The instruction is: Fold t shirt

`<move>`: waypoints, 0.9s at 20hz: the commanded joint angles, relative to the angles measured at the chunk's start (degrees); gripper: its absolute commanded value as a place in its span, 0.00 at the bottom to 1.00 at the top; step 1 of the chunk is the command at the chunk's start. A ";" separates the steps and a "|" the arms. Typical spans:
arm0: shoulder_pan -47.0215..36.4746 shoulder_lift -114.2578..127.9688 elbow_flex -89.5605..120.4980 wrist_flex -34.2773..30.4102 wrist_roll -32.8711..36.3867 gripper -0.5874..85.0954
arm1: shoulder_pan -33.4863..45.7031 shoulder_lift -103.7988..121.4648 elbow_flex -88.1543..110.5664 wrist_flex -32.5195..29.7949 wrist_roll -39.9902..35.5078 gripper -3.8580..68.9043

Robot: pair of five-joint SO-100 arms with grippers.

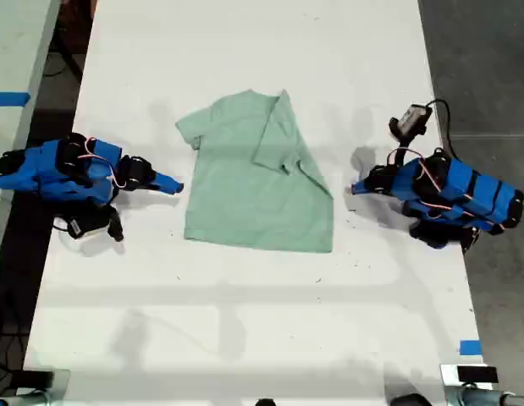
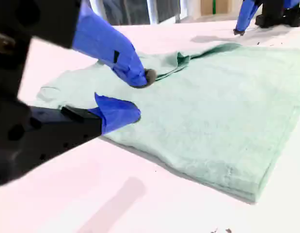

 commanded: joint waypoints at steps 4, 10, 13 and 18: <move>-14.68 -0.09 1.23 -7.65 4.66 0.00 | -0.70 0.70 1.23 0.70 2.37 0.08; -15.56 -1.67 -3.16 -8.96 6.77 0.00 | -0.79 0.70 1.32 0.70 2.55 0.08; -26.54 -32.70 -20.92 -8.35 13.54 0.00 | -0.44 0.70 1.23 0.70 2.29 0.08; -45.79 -84.46 -55.37 -4.31 33.05 0.11 | -0.79 0.70 1.23 0.70 2.37 0.08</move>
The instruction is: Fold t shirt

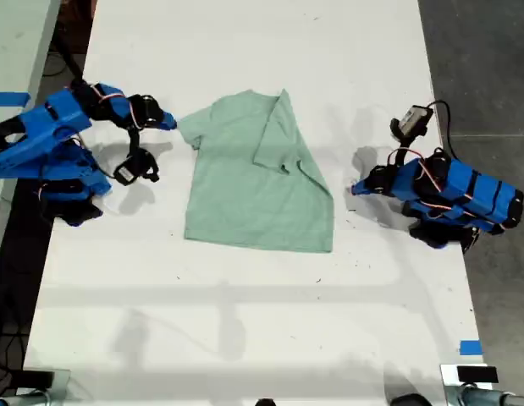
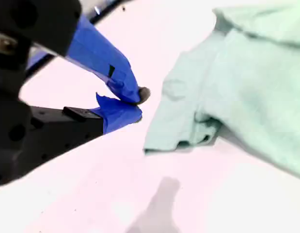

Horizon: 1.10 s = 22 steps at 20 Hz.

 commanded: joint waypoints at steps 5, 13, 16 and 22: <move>-11.43 -41.84 -27.60 0.70 15.82 0.17 | -0.53 0.70 1.05 0.35 0.35 0.08; -13.62 -50.54 -34.37 1.67 16.35 0.06 | -0.70 0.70 1.05 0.35 0.18 0.08; -12.30 -49.75 -33.57 1.76 17.05 0.16 | -0.62 0.70 1.05 0.35 0.18 0.08; -11.25 -45.44 -31.64 2.20 16.08 0.16 | -0.70 0.70 1.05 0.35 0.18 0.08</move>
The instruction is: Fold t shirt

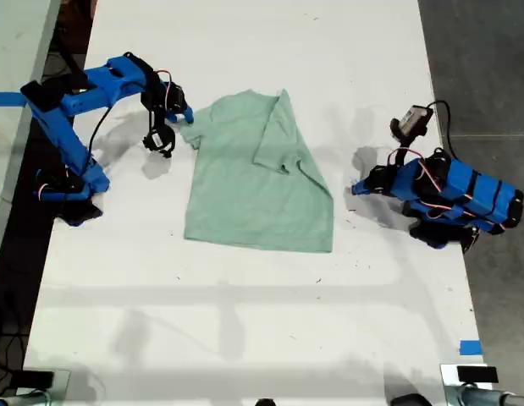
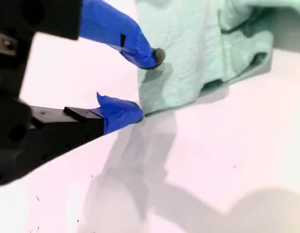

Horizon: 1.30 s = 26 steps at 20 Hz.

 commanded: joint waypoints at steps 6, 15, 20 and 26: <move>-1.93 -6.24 -2.64 -0.44 1.58 0.19 | -0.70 0.70 1.05 0.35 0.18 0.08; 0.88 -5.36 -7.12 5.19 -0.53 0.00 | -0.70 0.70 1.05 0.35 0.18 0.08; 8.35 -0.26 -20.65 17.31 -8.53 0.00 | -0.70 0.70 1.05 0.35 0.18 0.08; 24.70 -15.12 -51.24 23.91 -19.69 0.00 | -0.70 0.70 1.05 0.35 0.18 0.08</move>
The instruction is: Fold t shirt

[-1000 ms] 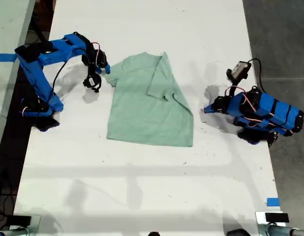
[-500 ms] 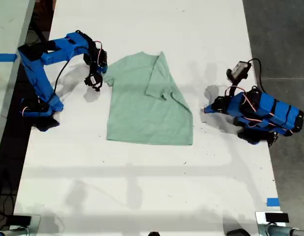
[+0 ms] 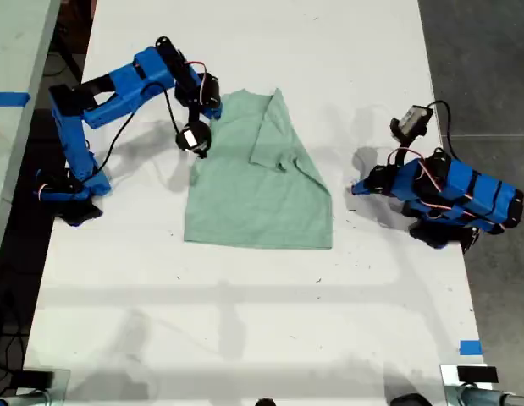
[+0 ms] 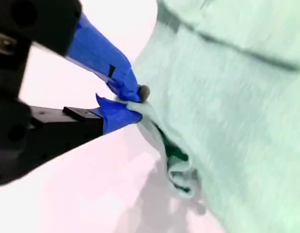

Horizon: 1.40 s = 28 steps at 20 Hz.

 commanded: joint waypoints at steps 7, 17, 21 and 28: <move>9.58 -11.51 -10.63 -7.21 -12.74 0.16 | -0.88 0.70 1.05 0.35 0.00 0.08; 3.43 25.58 0.26 0.70 -2.90 0.01 | -0.88 0.70 1.05 0.35 0.00 0.08; 7.65 60.64 43.77 -17.40 -5.63 0.01 | -0.88 0.70 1.05 0.35 0.09 0.08; 17.93 125.60 110.21 -35.86 -10.90 0.00 | -0.79 0.70 1.14 0.35 0.53 0.08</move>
